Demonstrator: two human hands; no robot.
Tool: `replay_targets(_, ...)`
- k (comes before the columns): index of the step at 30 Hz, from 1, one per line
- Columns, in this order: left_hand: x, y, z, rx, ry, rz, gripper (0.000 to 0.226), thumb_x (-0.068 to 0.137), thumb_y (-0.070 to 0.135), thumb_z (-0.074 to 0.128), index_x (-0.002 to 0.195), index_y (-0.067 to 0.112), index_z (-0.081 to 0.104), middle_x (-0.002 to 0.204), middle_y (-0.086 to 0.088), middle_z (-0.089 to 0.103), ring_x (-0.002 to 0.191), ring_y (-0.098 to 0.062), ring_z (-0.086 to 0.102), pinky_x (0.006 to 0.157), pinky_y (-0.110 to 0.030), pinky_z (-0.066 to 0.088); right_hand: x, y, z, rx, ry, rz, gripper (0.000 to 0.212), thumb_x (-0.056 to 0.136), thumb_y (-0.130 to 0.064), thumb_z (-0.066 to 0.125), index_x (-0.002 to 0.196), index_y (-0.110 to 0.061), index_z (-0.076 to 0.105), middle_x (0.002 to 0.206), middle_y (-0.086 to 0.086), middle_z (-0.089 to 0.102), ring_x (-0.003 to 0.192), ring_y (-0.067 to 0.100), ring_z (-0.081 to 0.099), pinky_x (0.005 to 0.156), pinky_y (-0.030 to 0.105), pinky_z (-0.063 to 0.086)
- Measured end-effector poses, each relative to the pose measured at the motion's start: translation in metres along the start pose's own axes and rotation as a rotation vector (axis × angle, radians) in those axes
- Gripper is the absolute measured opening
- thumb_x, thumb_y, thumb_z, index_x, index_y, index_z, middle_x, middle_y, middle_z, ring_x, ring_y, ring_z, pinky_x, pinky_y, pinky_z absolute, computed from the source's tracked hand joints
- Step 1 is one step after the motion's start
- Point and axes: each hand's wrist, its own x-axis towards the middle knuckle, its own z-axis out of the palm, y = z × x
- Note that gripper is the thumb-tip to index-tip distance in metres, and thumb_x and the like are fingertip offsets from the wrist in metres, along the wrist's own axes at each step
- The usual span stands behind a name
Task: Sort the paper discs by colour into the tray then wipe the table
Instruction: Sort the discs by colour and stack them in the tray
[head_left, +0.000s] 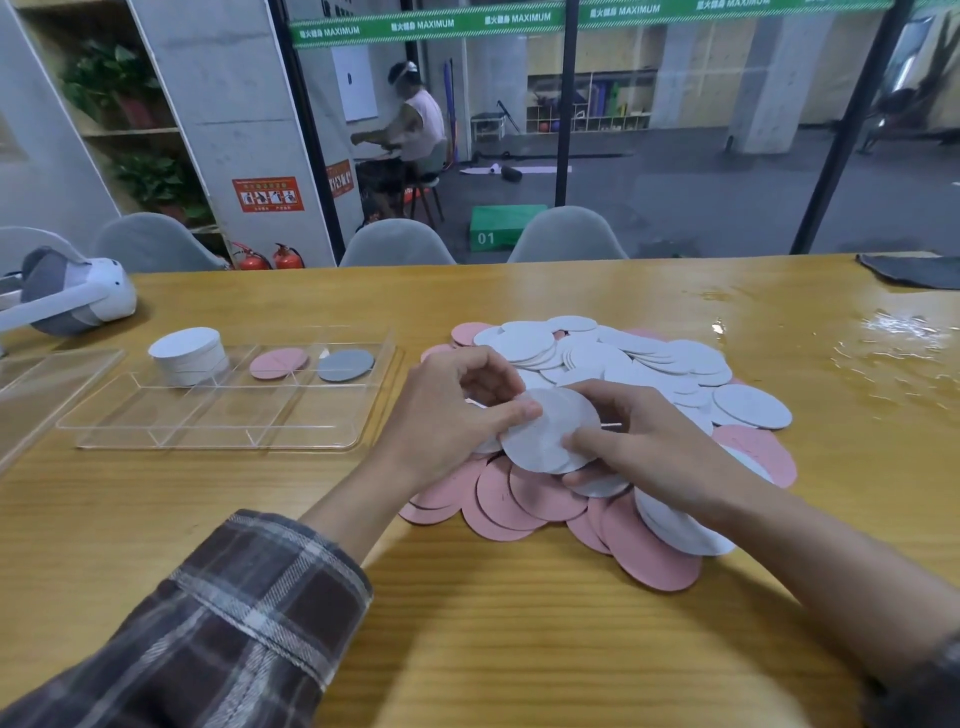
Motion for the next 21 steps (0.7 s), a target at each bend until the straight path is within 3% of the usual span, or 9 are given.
replay_targets(7,-0.002,0.004,0.002,-0.034,0.019,0.047,0.016,0.078,0.009,0.090,0.087,0.017,0.079,0.087,0.005,0.077,0.081,-0.012,0.075,0.078,-0.032,0.063,0.000,0.003,0.000,0.014,0.016,-0.033,0.021,0.092,-0.014,0.075,0.112,-0.019,0.073,0.103,0.003,0.074,0.088,0.019,0.076,0.068,0.031,0.062)
replay_targets(14,-0.001,0.006,0.002,0.000,0.006,0.082,0.014,0.078,0.017,0.091,0.086,0.017,0.078,0.087,0.007,0.076,0.080,-0.010,0.073,0.073,-0.025,0.058,0.001,0.005,0.000,-0.030,0.043,-0.069,0.017,0.095,-0.016,0.072,0.112,-0.018,0.073,0.104,0.003,0.074,0.086,0.020,0.077,0.068,0.034,0.063)
replay_targets(18,0.006,-0.003,-0.016,0.235,-0.007,0.034,0.007,0.088,0.028,0.082,0.088,0.022,0.079,0.088,0.010,0.076,0.081,-0.004,0.068,0.074,-0.011,0.045,0.005,0.009,-0.006,-0.090,0.101,-0.080,0.015,0.098,-0.018,0.068,0.112,-0.020,0.070,0.107,0.003,0.074,0.077,0.028,0.078,0.080,0.045,0.062)
replay_targets(21,0.008,-0.016,-0.032,0.492,-0.067,-0.081,0.020,0.085,0.044,0.081,0.097,0.029,0.076,0.096,0.016,0.072,0.086,0.004,0.063,0.086,-0.016,0.041,0.006,0.010,-0.009,-0.111,0.144,-0.079,0.012,0.099,-0.019,0.066,0.111,-0.022,0.068,0.104,0.003,0.074,0.070,0.027,0.077,0.077,0.040,0.061)
